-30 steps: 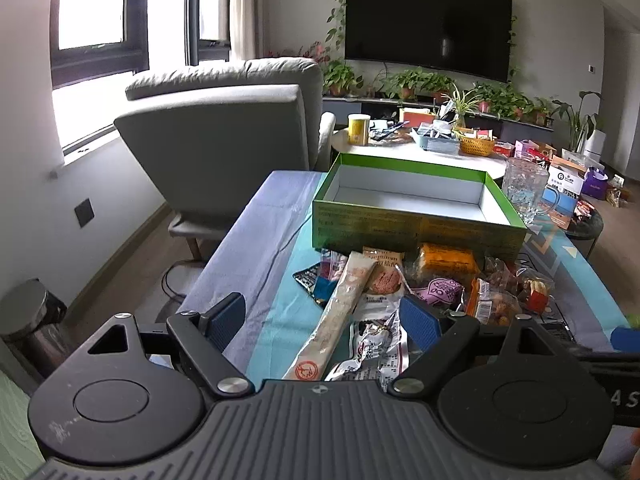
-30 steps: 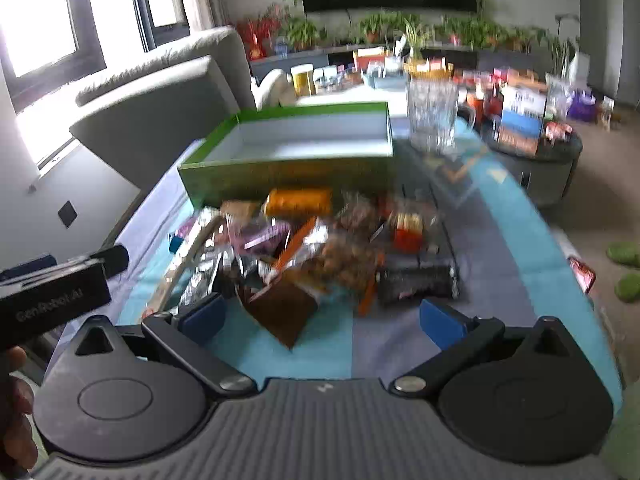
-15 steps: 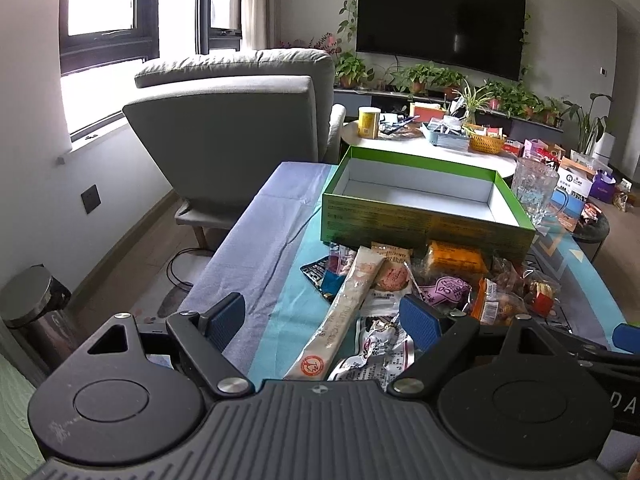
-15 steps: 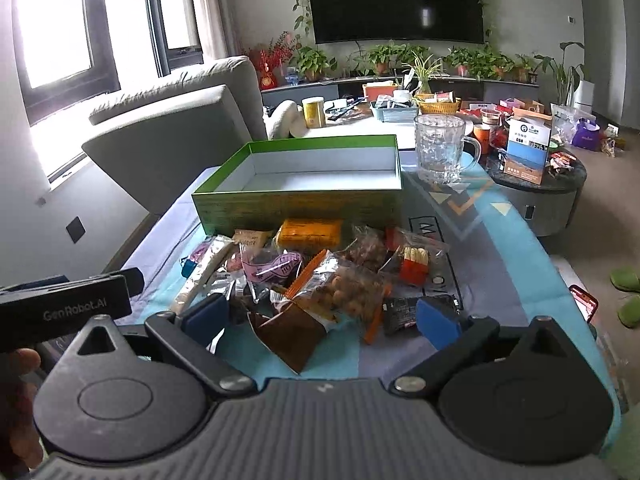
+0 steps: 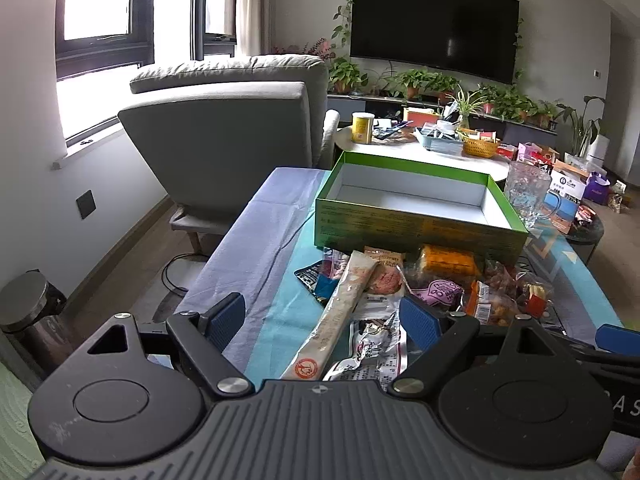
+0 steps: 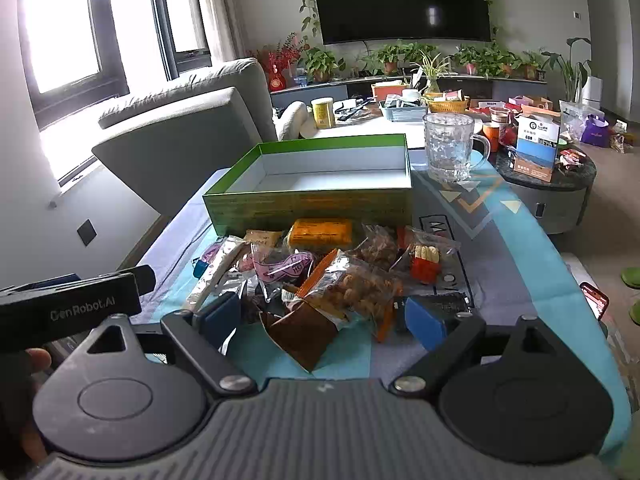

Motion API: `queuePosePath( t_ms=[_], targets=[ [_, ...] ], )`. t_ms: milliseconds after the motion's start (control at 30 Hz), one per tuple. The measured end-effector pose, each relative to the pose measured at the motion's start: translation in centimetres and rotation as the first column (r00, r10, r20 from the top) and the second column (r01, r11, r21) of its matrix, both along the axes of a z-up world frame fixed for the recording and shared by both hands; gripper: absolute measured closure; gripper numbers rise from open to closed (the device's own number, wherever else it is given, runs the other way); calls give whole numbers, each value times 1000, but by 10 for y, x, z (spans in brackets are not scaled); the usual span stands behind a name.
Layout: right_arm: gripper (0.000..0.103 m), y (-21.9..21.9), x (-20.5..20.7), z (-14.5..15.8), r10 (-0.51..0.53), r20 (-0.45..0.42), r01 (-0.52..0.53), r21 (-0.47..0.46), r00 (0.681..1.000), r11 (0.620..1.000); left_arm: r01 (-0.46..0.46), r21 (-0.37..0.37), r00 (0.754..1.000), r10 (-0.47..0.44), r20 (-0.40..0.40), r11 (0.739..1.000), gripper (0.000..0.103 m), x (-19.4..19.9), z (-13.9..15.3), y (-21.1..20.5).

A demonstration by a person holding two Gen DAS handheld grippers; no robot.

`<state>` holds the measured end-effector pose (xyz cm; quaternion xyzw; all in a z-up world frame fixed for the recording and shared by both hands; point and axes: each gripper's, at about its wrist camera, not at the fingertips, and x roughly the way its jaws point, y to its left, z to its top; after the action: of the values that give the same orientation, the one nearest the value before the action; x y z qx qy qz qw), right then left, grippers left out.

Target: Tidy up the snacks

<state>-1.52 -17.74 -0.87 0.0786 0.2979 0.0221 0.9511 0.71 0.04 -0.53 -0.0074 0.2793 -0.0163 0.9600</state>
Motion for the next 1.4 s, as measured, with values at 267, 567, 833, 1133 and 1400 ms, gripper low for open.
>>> queuePosePath(
  t_ms=[267,567,833,1133,1400],
  targets=[
    [42,0,0,0,6,3,-6,10,1000,1000,4,-6,1000,-4,-6,1000,20,1,-2,0],
    [42,-1,0,-1,-10,7,9,16,1000,1000,16,-15,1000,-16,-23,1000,27,2,-4,0],
    [42,-3,0,-1,-11,4,11,22,1000,1000,20,-16,999,-20,-27,1000,27,2,-4,0],
    [42,-6,1,-3,-26,-12,26,36,1000,999,20,-13,1000,-20,-19,1000,27,1,-4,-1],
    [42,-4,0,-3,-29,-20,30,32,999,999,34,-10,999,-34,-23,999,27,0,-4,-2]
  ],
)
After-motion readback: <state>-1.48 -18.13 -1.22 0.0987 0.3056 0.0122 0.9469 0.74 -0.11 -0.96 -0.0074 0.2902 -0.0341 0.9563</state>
